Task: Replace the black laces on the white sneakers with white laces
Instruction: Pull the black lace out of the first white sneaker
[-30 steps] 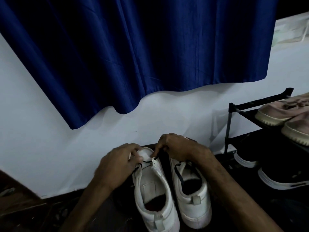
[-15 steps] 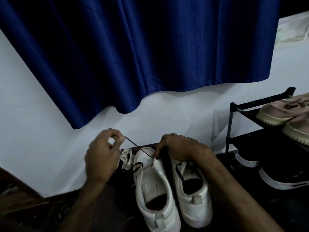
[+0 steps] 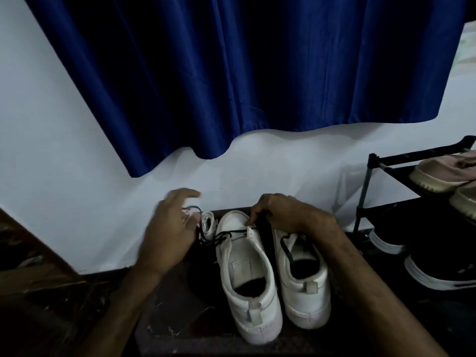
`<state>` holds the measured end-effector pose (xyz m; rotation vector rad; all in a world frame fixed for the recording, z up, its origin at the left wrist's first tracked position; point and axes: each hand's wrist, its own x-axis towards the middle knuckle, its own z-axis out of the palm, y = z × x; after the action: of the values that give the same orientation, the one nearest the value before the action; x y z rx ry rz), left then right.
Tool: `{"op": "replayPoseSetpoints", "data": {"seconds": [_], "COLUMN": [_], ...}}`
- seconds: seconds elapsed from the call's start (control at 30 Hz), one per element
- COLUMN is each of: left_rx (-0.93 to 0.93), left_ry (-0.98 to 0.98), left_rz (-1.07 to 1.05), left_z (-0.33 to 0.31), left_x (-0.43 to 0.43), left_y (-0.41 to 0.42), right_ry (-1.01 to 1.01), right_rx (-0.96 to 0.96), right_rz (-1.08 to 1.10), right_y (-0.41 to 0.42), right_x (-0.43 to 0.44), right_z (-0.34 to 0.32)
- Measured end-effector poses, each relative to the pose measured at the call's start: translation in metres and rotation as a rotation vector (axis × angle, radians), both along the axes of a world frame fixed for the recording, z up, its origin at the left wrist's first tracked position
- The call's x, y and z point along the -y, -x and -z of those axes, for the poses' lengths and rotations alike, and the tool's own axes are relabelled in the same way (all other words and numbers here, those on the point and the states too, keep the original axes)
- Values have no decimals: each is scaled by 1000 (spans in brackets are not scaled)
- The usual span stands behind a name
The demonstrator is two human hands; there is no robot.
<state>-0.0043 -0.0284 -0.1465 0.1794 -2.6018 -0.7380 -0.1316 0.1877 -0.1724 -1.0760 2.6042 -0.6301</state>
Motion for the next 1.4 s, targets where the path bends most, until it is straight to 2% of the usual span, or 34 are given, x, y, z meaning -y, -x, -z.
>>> {"op": "replayPoseSetpoints", "data": {"seconds": [0.1, 0.2, 0.4, 0.53, 0.57, 0.63, 0.73, 0.77, 0.9, 0.97, 1.07, 1.13, 1.17, 1.23, 1.3, 1.4], "left_rx": [191, 286, 275, 263, 226, 68, -271, -285, 82, 170, 161, 55, 5, -36, -15, 34], "left_ry": [122, 147, 159, 312, 300, 136, -187, -220, -163, -134, -97, -96, -133, -297, -526, -725], "left_rz": [215, 272, 197, 143, 99, -38, -192, -187, -86, -113, -119, -81, -60, -22, 35, 114], "left_z": [7, 10, 11, 7, 5, -3, -13, -13, 16, 34, 52, 57, 55, 49, 49, 66], "left_x": [-25, -36, -42, -44, -39, -21, 16, 26, 37, 35, 21, 4, -6, -25, -38, -51], "left_y": [5, 19, 33, 31, 30, 23, 9, 4, -18, -26, -37, -44, -48, -54, -56, -53], "right_ry": [-8, 3, -1, -3, -5, -6, 0, 4, 31, 39, 134, 279, 284, 120, -48, -121], "right_rx": [-16, -21, -34, -23, -20, -20, -24, -22, -17, -16, -44, -54, -66, -132, -181, -188], "right_rz": [-14, -19, -37, -43, -44, -48, -48, -45, -50, -78, -102, -86, -103, -148, -150, -100], "right_y": [-1, -1, 0, 0, 0, 1, 1, 1, 6, 6, -3, -14, -20, -29, -36, -43], "right_x": [3, 4, 2, 2, 1, 1, 0, -1, -3, -2, 0, 4, 9, 24, 39, 50], "right_z": [2, 2, -1, 1, 2, 2, 2, 3, 10, 9, -4, -15, -19, -23, -20, -21]}}
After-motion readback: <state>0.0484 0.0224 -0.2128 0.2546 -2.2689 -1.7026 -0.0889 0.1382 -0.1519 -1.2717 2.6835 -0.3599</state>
